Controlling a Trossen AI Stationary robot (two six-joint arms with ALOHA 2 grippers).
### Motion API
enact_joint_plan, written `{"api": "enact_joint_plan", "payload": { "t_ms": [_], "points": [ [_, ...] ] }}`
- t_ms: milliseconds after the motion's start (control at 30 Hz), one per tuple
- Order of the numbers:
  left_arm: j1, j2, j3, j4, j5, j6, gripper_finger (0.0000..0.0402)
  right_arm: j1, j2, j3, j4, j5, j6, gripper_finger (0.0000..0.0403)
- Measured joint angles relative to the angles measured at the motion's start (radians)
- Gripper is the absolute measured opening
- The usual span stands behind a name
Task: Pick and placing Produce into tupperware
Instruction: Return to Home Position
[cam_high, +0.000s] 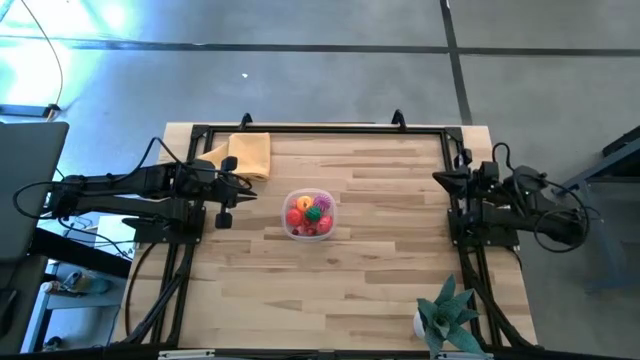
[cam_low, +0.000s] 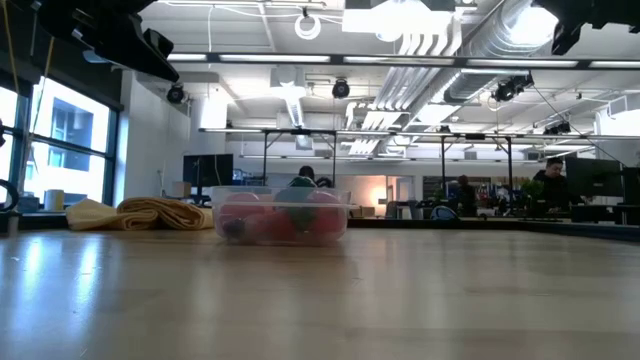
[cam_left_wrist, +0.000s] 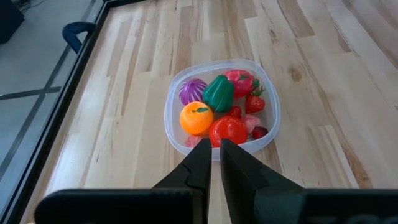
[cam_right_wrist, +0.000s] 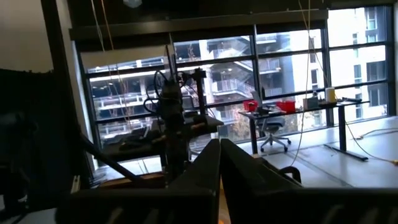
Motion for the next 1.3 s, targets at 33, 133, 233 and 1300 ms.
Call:
{"api": "enact_joint_plan", "payload": {
  "t_ms": [33, 133, 233, 1300],
  "points": [
    [0.000, 0.000, 0.000, 0.000, 0.000, 0.000, 0.0024, 0.000, 0.004, 0.000, 0.000, 0.000, -0.001, 0.0002],
    [0.000, 0.000, 0.000, 0.000, 0.000, 0.000, 0.0024, 0.000, 0.006, -0.011, -0.004, 0.000, 0.001, 0.0001],
    [0.000, 0.000, 0.000, 0.000, 0.000, 0.000, 0.0024, 0.000, 0.006, -0.070, 0.103, 0.000, 0.001, 0.0000],
    [0.000, 0.000, 0.000, 0.000, 0.000, 0.000, 0.0024, 0.000, 0.008, -0.361, 0.210, 0.000, 0.122, 0.0000]
  ]
}}
